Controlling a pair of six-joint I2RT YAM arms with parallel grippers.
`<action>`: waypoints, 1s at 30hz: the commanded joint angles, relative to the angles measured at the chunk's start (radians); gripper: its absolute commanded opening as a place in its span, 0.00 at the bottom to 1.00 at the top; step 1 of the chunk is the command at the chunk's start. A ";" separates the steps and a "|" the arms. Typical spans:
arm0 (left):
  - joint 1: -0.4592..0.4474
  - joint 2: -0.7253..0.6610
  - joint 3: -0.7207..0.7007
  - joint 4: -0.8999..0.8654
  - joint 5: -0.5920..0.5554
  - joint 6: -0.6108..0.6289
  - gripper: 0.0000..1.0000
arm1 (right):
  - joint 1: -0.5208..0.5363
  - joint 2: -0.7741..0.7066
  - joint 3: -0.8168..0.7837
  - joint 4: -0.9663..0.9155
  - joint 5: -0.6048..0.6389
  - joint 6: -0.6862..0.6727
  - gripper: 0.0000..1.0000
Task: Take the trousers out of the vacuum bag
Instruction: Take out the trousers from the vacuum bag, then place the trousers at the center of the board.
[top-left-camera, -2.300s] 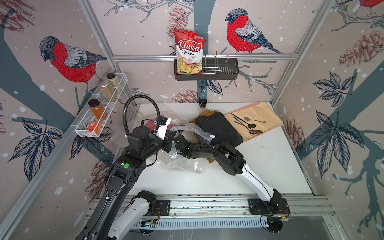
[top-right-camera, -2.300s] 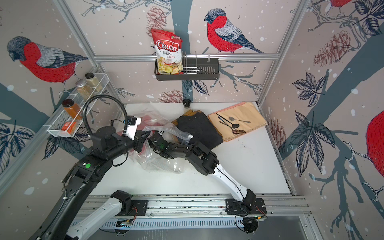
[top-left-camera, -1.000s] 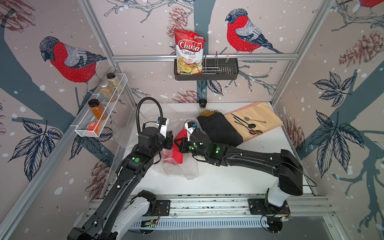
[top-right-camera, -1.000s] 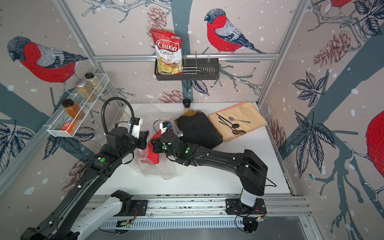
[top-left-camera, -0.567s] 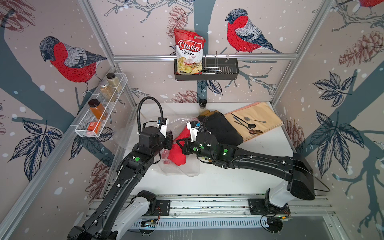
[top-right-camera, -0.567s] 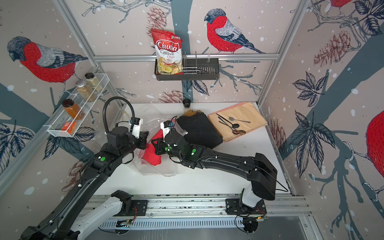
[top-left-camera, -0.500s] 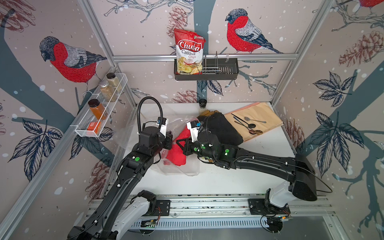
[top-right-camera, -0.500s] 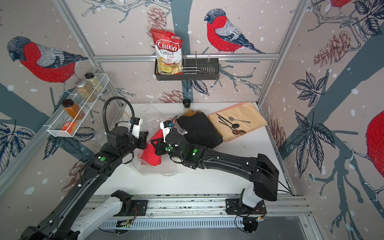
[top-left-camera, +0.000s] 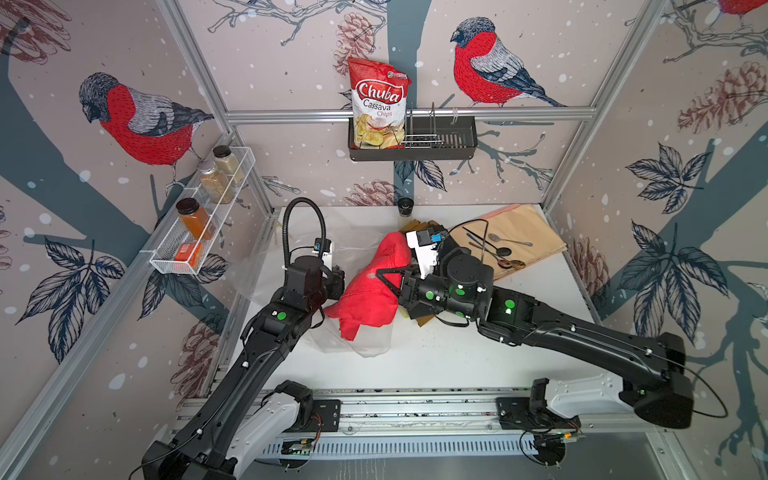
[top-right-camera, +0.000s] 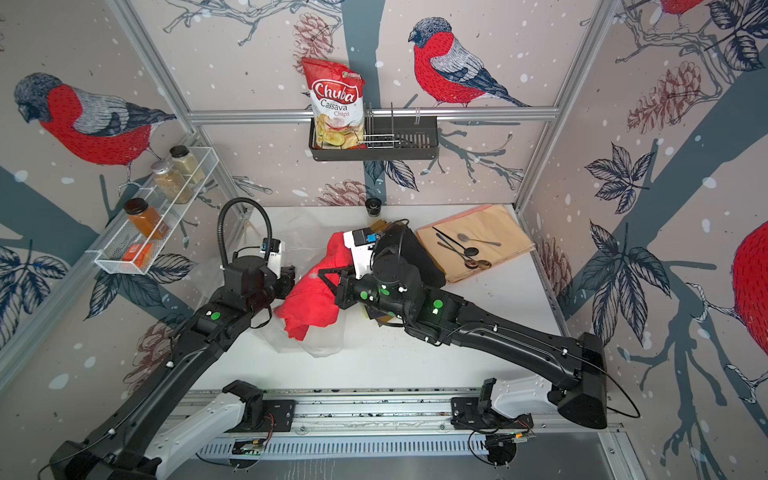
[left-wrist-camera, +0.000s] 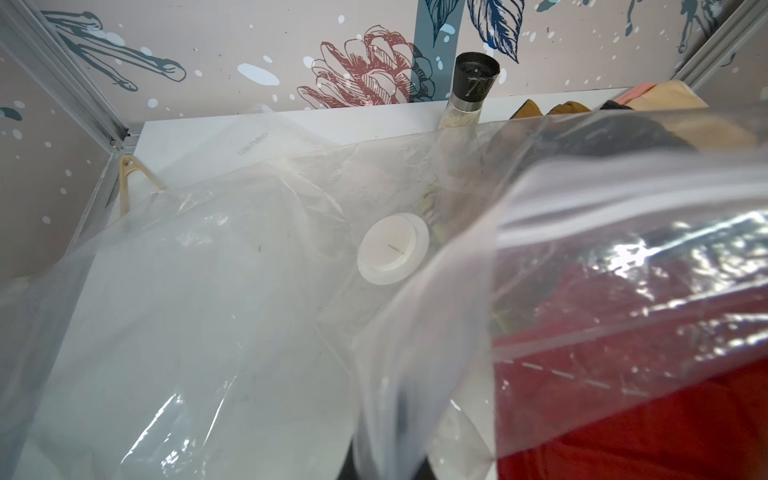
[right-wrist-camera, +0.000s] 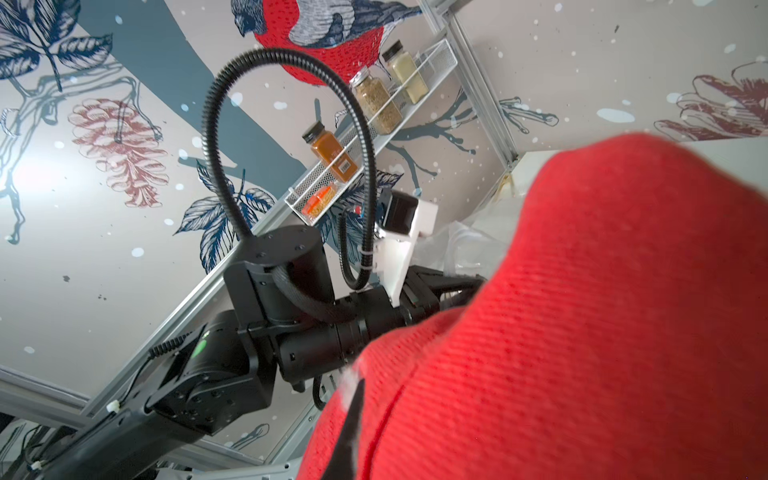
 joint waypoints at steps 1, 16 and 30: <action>0.002 0.028 -0.001 -0.019 -0.128 -0.019 0.00 | -0.027 -0.034 0.044 0.083 -0.016 -0.021 0.00; 0.002 0.076 0.009 -0.066 -0.142 0.005 0.00 | -0.145 -0.024 0.268 0.012 -0.109 -0.002 0.00; 0.002 -0.026 -0.001 -0.123 0.023 0.088 0.00 | -0.331 0.024 0.360 0.020 -0.117 -0.008 0.00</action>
